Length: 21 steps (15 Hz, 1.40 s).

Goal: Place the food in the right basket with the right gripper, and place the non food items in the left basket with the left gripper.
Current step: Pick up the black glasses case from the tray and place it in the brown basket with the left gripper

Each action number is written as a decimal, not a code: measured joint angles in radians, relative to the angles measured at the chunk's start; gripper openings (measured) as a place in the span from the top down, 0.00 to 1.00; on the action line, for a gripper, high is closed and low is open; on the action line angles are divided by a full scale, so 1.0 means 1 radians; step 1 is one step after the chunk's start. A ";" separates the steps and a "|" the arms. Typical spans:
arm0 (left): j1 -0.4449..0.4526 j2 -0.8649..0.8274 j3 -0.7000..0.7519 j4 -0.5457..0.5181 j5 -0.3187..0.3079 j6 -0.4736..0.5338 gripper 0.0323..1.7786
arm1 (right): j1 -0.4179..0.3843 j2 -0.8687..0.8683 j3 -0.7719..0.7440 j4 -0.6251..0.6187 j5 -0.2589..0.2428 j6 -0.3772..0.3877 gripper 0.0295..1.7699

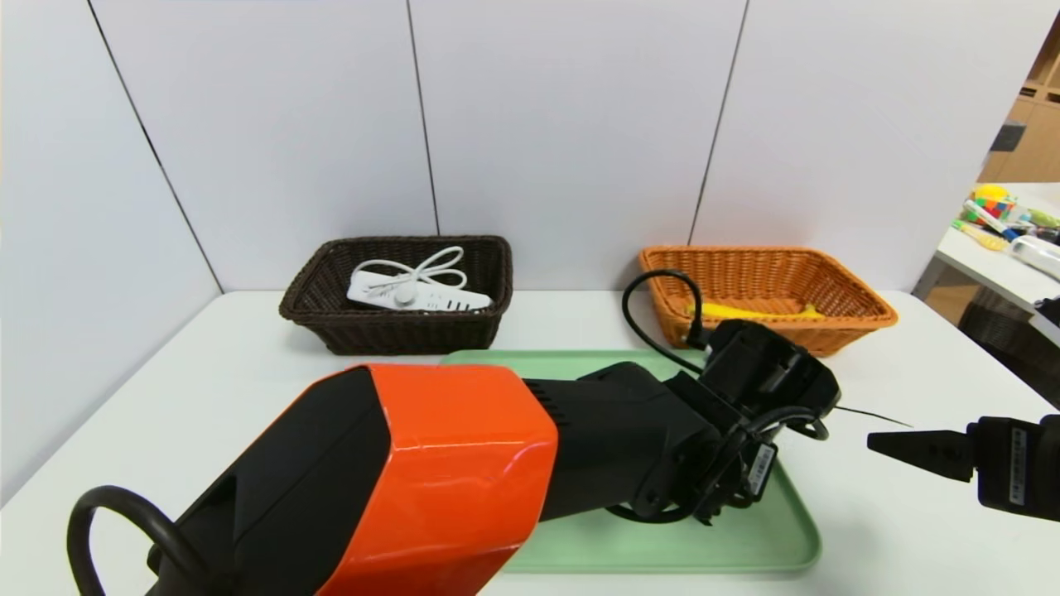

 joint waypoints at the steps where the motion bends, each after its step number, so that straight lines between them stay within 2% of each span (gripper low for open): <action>1: 0.003 -0.005 0.000 0.006 0.000 0.000 0.68 | 0.000 -0.001 0.000 0.000 0.001 0.000 0.03; 5: 0.026 -0.042 0.001 0.072 0.001 0.001 0.75 | 0.000 -0.006 0.000 0.000 0.003 0.000 0.03; 14: 0.135 -0.206 0.011 0.248 0.000 0.030 0.76 | 0.001 -0.014 -0.003 -0.001 0.011 -0.004 0.03; 16: 0.179 -0.273 0.012 0.299 0.000 0.069 0.78 | 0.001 -0.013 0.000 -0.001 0.018 -0.004 0.03; 21: 0.320 -0.429 0.011 0.325 -0.008 0.196 0.78 | 0.001 -0.004 0.009 -0.010 0.031 -0.005 0.03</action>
